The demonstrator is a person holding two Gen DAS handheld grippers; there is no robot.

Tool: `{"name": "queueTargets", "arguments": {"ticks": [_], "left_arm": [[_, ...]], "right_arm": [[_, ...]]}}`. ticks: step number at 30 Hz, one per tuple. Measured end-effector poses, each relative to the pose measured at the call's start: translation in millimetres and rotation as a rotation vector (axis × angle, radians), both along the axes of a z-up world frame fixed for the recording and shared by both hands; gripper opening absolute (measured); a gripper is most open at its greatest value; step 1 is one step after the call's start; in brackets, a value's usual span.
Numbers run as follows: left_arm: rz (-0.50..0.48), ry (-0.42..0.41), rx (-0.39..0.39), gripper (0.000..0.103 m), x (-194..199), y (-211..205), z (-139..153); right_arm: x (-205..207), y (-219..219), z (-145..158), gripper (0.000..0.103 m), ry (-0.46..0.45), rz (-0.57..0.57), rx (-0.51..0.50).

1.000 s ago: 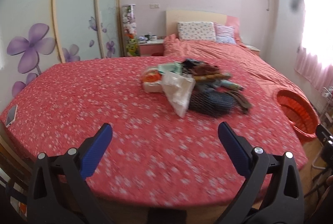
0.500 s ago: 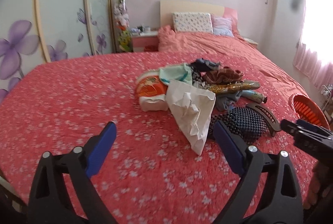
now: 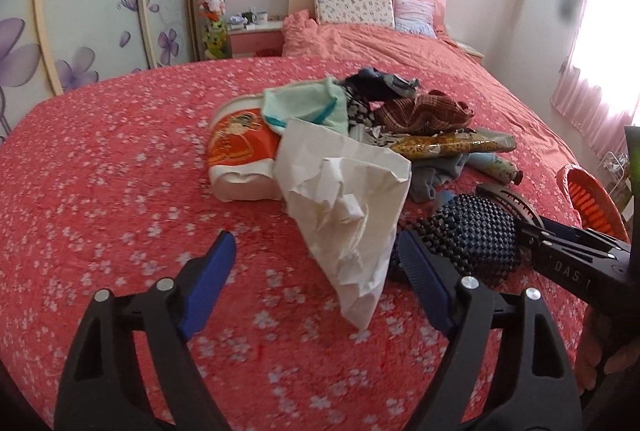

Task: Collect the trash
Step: 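Grasp the crumpled white tissue with the left gripper while the right gripper grasps the brown strap, then carry the white tissue and brown strap to the orange basket and release both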

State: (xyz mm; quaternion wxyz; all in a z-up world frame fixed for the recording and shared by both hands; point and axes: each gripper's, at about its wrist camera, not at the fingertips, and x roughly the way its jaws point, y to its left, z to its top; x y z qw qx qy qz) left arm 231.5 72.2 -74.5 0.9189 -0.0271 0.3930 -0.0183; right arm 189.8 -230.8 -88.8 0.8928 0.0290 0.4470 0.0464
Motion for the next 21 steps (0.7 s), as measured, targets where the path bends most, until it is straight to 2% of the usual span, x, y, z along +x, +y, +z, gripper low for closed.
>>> {"name": "queueTargets", "arguments": {"ticks": [3, 5, 8, 11, 21], "left_arm": [[-0.01, 0.028, -0.011, 0.077, 8, -3, -5], [-0.018, 0.05, -0.023, 0.067, 13, -4, -10], [-0.05, 0.081, -0.094, 0.05, 21, 1, -16], [-0.055, 0.071, -0.096, 0.043, 20, 3, -14], [-0.071, -0.03, -0.034, 0.041, -10, 2, 22]], "right_arm": [[-1, -5, -1, 0.034, 0.0, 0.003, 0.017], [-1, -7, -2, 0.032, -0.004, 0.004, 0.019], [-3, -9, -2, 0.032, -0.012, 0.005, 0.021], [-7, -11, 0, 0.032, -0.027, 0.01, 0.021], [-29, -21, 26, 0.032, -0.109, 0.004, 0.039]]}}
